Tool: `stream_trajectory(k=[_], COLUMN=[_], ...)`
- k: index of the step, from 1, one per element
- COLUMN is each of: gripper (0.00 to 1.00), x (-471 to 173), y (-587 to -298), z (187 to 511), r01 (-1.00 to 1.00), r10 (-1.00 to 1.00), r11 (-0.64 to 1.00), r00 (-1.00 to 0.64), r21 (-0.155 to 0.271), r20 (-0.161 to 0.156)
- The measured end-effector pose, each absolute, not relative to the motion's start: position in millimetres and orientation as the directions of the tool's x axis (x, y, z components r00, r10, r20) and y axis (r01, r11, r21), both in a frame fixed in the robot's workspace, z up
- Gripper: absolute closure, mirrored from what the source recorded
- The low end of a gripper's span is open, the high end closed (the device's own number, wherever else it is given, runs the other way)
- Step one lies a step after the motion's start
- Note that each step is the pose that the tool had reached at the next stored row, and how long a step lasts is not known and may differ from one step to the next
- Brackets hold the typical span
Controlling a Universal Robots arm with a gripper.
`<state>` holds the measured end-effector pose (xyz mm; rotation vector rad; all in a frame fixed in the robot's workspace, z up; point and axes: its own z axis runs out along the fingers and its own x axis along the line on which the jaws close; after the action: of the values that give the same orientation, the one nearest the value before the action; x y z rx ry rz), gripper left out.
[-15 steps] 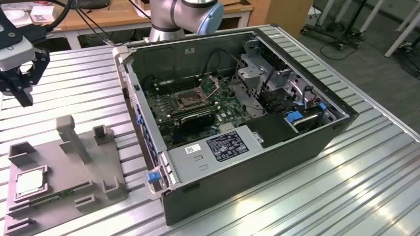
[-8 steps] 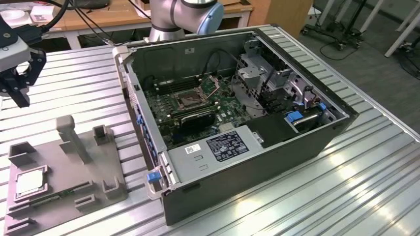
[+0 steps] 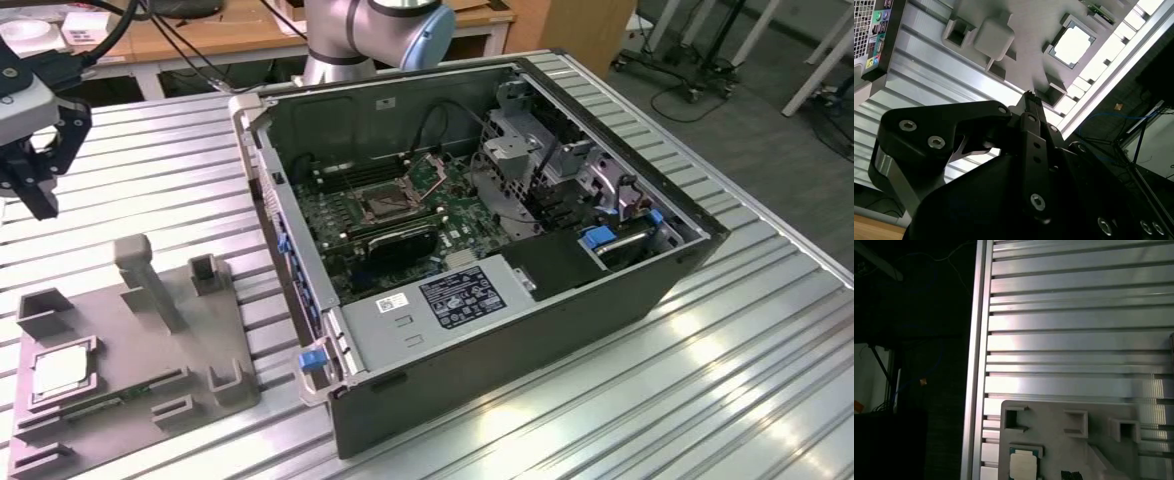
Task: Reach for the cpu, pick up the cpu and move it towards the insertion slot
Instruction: 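Reach for the cpu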
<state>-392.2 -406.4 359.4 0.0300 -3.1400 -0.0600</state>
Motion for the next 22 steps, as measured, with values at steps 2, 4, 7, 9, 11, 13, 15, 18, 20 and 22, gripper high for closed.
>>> stream_trajectory(k=[2,4,7,9,11,13,15,18,20,22], gripper=[0.89,0.89,0.89,0.89,0.89,0.89,0.89,0.89,0.89,0.89], x=[-392.9,-393.5,-394.3,-395.1,-396.1,-397.4,-398.7,-401.2,-402.6,-404.2], y=[-406.4,-406.4,-406.4,-406.4,-406.3,-406.4,-406.4,-406.4,-406.3,-406.4], z=[359.4,359.3,359.3,359.2,359.2,359.1,359.2,359.1,359.1,359.0], r01=[-0.019,-0.019,-0.019,-0.019,-0.019,-0.019,-0.019,-0.019,-0.019,-0.019], r10=[-0.019,-0.019,-0.019,-0.019,-0.019,-0.019,-0.019,-0.019,-0.019,-0.019], r11=[0.999,0.999,0.999,0.999,0.999,0.999,0.999,0.999,0.999,0.999], r00=[-1.0,-1.0,-1.0,-1.0,-1.0,-1.0,-1.0,-1.0,-1.0,-1.0], r21=[0.038,0.038,0.038,0.038,0.038,0.038,0.038,0.038,0.038,0.038], r20=[0.001,0.001,0.001,0.0,0.0,0.0,0.001,0.001,0.001,0.0])
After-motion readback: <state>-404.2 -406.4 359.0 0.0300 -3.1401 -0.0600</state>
